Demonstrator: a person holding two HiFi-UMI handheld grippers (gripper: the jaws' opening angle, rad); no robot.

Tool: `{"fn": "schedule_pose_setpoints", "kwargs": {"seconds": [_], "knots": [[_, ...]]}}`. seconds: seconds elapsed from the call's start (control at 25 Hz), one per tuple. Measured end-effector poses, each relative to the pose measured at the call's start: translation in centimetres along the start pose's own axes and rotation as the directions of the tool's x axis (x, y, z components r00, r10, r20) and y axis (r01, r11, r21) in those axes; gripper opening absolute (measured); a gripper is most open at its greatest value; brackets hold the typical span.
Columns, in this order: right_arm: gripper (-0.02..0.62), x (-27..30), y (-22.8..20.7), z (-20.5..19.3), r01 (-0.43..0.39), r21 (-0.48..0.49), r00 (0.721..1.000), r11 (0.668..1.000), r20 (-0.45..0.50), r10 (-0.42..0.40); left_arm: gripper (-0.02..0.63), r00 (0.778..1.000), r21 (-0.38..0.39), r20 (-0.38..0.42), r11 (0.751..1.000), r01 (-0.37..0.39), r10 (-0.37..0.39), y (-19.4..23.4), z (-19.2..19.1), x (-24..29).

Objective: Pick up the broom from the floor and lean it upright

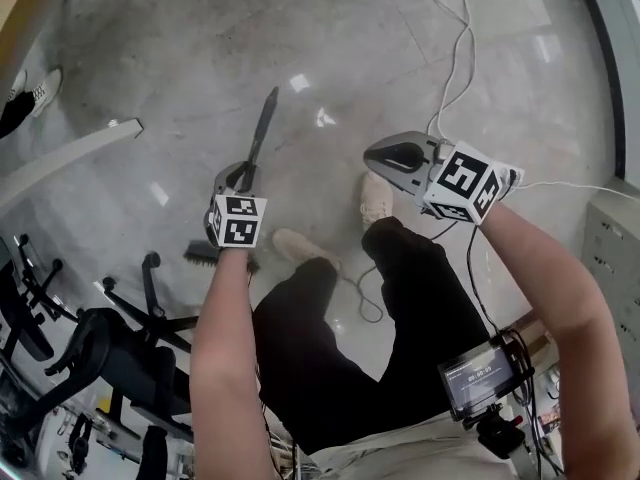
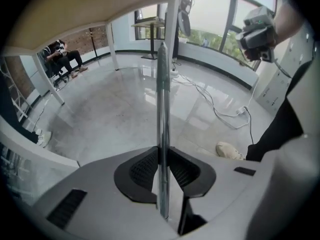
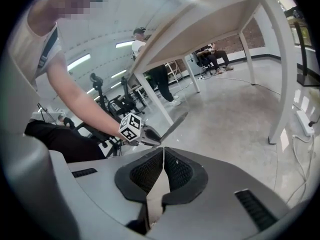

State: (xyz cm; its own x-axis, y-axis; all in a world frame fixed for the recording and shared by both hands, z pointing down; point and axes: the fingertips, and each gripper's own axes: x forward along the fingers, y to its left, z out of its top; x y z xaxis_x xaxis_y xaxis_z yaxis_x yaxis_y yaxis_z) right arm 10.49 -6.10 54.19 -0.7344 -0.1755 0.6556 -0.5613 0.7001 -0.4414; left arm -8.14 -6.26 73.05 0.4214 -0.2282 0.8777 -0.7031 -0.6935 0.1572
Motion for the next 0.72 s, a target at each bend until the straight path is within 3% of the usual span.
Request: {"fn": "schedule_pose_setpoints", "kwargs": {"seconds": [0.16, 0.36, 0.56, 0.72], "knots": [[0.018, -0.2, 3.1, 3.1, -0.026, -0.035, 1.000, 0.999, 0.004, 0.026, 0.074, 0.995, -0.020, 0.072, 0.997, -0.070, 0.071, 1.0, -0.5, -6.1], [0.018, 9.6, 3.2, -5.0, -0.112, -0.065, 0.988, 0.992, 0.103, 0.119, 0.074, 0.955, -0.040, 0.111, 0.962, -0.271, 0.274, 4.4, -10.6, -4.1], [0.018, 9.7, 4.9, -4.3, -0.152, -0.105, 0.982, 0.983, 0.098, 0.163, 0.074, 0.914, -0.146, 0.165, 0.926, -0.348, 0.370, 5.0, -10.8, -8.2], [0.018, 11.4, 7.8, -3.3, -0.177, -0.147, 0.977, 0.973, 0.093, 0.192, 0.075, 0.879, -0.265, 0.164, 0.879, -0.397, 0.447, 5.5, -13.7, -10.8]]}}
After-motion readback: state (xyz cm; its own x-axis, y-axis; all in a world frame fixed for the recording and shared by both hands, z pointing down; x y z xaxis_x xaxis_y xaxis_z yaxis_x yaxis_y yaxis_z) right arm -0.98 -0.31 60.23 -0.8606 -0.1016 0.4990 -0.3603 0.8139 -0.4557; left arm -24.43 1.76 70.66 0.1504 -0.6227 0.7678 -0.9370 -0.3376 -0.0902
